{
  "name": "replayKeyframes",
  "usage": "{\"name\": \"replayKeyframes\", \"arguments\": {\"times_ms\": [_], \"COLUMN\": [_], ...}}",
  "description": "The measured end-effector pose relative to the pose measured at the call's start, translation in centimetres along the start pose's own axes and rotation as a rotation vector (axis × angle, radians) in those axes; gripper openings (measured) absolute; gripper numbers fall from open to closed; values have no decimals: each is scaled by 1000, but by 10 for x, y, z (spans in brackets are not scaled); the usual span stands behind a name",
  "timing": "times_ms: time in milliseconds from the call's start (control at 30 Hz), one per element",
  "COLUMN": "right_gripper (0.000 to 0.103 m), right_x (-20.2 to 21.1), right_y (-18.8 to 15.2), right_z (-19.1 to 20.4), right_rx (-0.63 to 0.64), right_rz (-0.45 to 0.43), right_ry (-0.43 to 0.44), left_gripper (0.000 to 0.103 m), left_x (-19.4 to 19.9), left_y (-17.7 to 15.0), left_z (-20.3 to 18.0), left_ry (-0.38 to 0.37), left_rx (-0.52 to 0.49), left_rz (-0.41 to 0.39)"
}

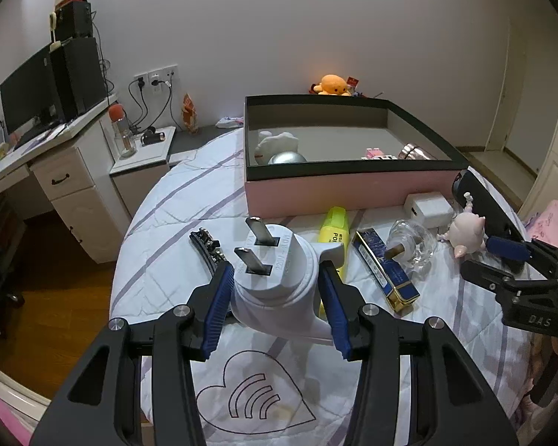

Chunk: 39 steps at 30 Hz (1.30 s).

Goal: Organize rigid objects
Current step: 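Close left tool on the white plug adapter while right tool approaches the pig figure, then grasp the pink pig figure with the right tool beside the black remote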

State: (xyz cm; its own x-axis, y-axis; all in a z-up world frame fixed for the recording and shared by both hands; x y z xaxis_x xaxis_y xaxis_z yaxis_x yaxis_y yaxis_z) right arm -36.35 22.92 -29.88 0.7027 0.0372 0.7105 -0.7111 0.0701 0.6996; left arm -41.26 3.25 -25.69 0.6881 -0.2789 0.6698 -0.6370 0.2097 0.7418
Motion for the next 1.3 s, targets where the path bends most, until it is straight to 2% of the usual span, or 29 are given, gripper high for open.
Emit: {"name": "replayKeyframes", "arguments": {"times_ms": [100,333,567,633,700,900,967,1033,1100,1200,1233,1300], "right_gripper": [80,80,79,66,59,58,58,58,58,55,46,43], "right_x": [-11,-25,-37,-39,-38,-26,-21,-13,-11,-3,0,7], "right_y": [-1,10,18,19,20,16,13,11,10,10,11,13], "right_z": [-5,-17,-18,-18,-18,-13,-10,-4,1,10,14,21], "right_rx": [-14,-86,-33,-3,11,12,-11,-71,-98,-150,-153,-125], "right_rz": [30,61,86,89,84,80,84,85,84,80,74,69], "right_ry": [-29,-15,-50,-71,-60,29,94,222,271,386,411,403], "left_gripper": [48,48,48,48,48,48,48,48,48,48,48,48], "left_x": [1,-3,-2,-1,1,8,11,15,18,24,26,31], "left_y": [0,1,1,0,0,1,1,1,1,0,0,0], "left_z": [-1,-6,-6,-6,-7,-9,-10,-12,-15,-20,-21,-23], "left_ry": [4,-6,-5,-6,-6,-15,-17,-20,-22,-31,-32,-32], "left_rx": [1,-13,-15,-16,-16,-13,-13,-13,-14,-20,-20,-23], "left_rz": [-6,6,7,10,9,-2,-6,-11,-15,-20,-21,-25]}}
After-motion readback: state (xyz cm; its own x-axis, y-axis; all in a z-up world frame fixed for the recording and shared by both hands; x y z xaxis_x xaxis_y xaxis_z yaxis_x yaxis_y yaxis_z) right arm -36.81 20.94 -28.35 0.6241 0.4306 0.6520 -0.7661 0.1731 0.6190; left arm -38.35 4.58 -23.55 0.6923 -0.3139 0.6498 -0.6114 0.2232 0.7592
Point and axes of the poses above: each gripper's, at about its wrist camera, not at the fingertips, and x roughly against the way its jaws point, z to its left, y to its top, the point moved 7 cm from there along -x, roughly the way its jaws point, and after that the axes turned 4 degrees about -y, right-handed, at the moved point
